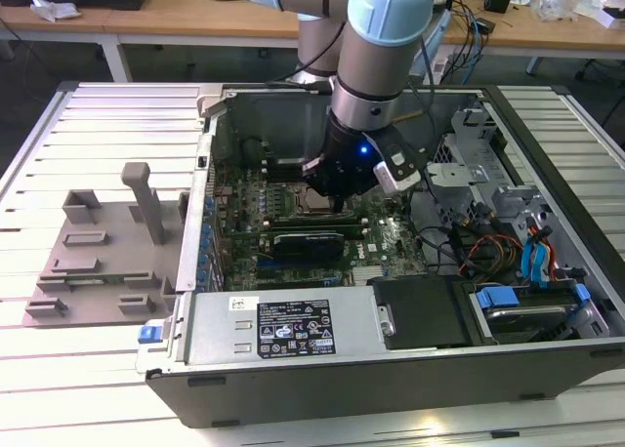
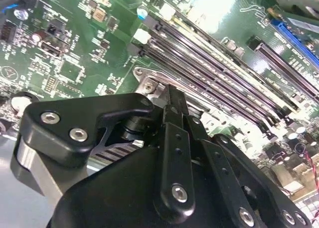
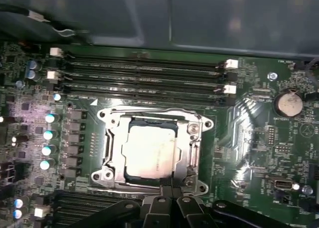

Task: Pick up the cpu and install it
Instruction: 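Install the second cpu locking lever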

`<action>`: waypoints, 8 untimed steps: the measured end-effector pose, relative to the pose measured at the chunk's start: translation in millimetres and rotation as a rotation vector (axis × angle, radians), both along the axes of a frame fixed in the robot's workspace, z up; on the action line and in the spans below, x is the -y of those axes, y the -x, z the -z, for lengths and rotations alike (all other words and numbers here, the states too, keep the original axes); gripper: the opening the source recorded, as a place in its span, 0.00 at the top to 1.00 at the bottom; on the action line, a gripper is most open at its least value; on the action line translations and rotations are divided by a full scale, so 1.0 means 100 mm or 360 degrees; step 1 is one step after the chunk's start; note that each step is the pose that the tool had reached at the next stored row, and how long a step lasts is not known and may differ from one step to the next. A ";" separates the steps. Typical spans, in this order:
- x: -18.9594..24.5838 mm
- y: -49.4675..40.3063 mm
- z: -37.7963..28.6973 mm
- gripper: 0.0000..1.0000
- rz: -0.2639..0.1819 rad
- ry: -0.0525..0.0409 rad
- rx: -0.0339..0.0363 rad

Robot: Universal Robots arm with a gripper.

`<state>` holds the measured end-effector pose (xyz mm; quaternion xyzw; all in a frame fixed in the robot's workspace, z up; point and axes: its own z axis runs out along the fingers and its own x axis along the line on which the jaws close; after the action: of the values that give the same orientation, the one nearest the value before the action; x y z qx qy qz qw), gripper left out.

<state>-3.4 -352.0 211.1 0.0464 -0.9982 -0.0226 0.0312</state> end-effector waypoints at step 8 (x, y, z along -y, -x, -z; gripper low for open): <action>-0.117 -0.154 -0.073 0.89 0.0000 0.0053 -0.0010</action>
<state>12.0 -340.3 218.4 0.0458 -0.9983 -0.0060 0.0353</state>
